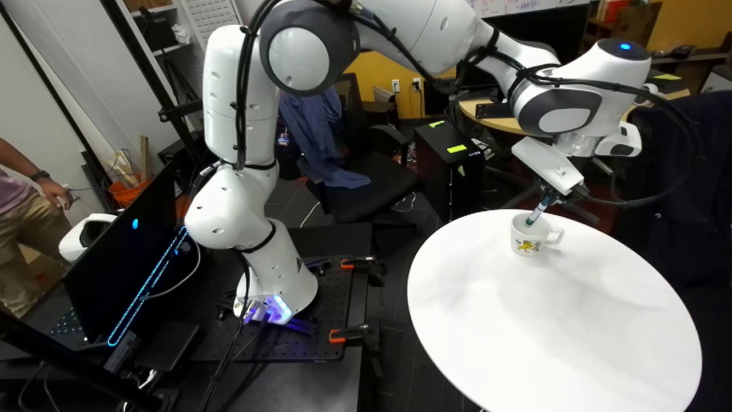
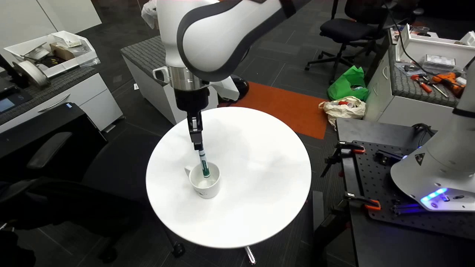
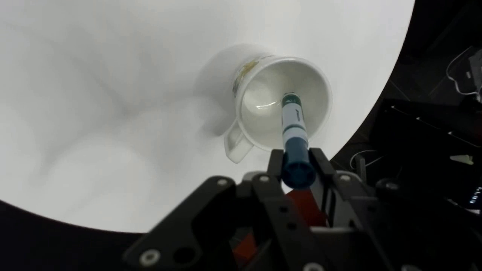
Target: Put the pen on the table
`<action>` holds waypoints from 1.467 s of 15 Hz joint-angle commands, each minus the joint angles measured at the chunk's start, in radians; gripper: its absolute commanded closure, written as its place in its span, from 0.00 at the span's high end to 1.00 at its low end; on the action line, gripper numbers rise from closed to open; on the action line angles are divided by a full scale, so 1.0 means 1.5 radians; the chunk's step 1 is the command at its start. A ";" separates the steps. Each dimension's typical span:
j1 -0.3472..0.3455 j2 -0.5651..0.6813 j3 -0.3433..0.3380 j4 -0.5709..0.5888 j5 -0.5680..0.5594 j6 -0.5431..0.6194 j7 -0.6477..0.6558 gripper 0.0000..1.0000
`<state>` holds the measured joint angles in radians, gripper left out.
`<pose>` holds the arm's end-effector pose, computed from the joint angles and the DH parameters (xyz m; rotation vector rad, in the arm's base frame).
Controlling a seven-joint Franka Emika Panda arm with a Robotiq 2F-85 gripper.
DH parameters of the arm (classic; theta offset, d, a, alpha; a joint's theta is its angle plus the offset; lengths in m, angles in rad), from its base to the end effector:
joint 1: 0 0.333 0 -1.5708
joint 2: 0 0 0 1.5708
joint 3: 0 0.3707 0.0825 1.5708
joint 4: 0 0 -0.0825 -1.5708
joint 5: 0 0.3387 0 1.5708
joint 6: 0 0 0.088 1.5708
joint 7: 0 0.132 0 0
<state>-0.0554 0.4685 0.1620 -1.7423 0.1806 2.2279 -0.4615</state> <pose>0.6493 0.0651 0.3646 -2.8597 -0.6408 -0.0856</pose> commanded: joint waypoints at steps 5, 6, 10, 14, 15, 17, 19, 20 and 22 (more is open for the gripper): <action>0.008 -0.113 -0.012 -0.122 -0.005 0.086 0.023 0.06; 0.007 -0.126 -0.013 -0.136 -0.003 0.099 0.021 0.06; 0.008 -0.168 -0.024 -0.185 -0.006 0.165 0.044 0.06; 0.008 -0.195 -0.047 -0.221 -0.017 0.224 0.088 0.06; 0.005 -0.200 -0.053 -0.225 -0.016 0.232 0.097 0.06; 0.004 -0.202 -0.068 -0.230 -0.020 0.248 0.123 0.06; -0.002 -0.194 -0.085 -0.221 -0.020 0.253 0.147 0.06; -0.005 -0.188 -0.092 -0.216 -0.018 0.253 0.156 0.06; -0.011 -0.175 -0.108 -0.204 -0.016 0.248 0.175 0.06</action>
<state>-0.0623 0.2006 0.0245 -2.0483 0.1700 2.5814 -0.2635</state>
